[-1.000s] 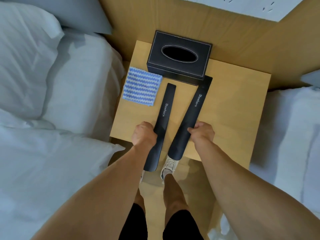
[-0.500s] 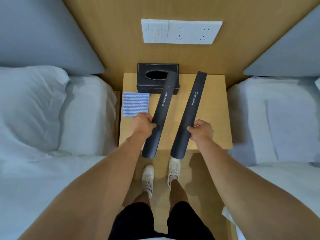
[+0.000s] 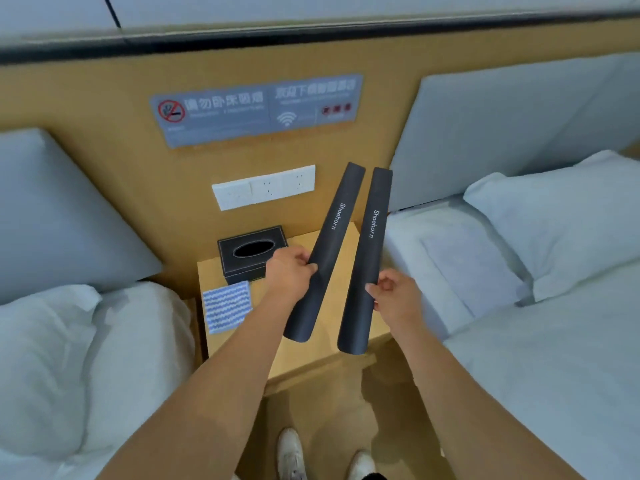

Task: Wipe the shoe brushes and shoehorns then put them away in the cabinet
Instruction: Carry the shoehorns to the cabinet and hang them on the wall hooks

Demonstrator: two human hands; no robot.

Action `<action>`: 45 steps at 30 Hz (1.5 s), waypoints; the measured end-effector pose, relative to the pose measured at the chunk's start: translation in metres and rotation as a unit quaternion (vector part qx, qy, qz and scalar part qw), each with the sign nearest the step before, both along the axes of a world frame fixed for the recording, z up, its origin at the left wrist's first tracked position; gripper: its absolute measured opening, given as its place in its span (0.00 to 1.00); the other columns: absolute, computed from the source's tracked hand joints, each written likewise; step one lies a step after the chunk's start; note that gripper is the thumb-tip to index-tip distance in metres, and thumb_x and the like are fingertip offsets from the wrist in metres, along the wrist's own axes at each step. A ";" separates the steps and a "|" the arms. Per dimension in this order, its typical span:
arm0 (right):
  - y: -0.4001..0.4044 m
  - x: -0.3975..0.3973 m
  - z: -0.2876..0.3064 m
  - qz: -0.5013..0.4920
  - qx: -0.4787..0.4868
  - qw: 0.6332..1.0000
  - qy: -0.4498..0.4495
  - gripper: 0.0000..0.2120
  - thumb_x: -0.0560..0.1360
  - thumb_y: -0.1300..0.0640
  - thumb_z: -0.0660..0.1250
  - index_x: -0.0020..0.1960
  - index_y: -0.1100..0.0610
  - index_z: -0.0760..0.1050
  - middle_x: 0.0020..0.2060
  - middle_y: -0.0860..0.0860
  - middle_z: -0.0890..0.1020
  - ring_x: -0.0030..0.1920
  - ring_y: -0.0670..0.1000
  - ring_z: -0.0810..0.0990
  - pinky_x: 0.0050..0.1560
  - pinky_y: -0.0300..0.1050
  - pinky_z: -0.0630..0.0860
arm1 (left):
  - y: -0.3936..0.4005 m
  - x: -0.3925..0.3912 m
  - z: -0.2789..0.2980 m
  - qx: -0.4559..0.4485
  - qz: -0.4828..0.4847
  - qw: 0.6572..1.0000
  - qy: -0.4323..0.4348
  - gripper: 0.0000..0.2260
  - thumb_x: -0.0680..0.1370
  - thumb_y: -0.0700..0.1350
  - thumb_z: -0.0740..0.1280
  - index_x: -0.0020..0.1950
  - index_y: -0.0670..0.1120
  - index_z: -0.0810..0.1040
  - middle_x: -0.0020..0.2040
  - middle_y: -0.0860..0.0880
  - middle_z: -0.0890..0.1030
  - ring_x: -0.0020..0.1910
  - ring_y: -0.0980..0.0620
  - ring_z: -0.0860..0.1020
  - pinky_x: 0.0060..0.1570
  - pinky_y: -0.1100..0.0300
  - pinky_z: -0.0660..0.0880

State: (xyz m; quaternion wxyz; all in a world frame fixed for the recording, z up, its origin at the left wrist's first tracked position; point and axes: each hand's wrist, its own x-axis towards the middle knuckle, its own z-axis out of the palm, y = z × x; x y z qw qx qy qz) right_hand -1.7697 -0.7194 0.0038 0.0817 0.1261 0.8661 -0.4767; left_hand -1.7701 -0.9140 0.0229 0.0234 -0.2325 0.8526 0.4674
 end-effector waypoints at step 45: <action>0.505 0.437 0.137 -0.754 0.040 0.641 0.140 0.08 0.73 0.63 0.71 0.44 0.49 0.79 0.33 0.46 0.85 0.36 0.50 0.85 0.47 0.56 0.83 | 0.723 0.250 0.122 0.178 -0.767 0.612 0.067 0.10 0.72 0.41 0.72 0.43 0.57 0.80 0.38 0.57 0.83 0.35 0.60 0.81 0.37 0.62 0.76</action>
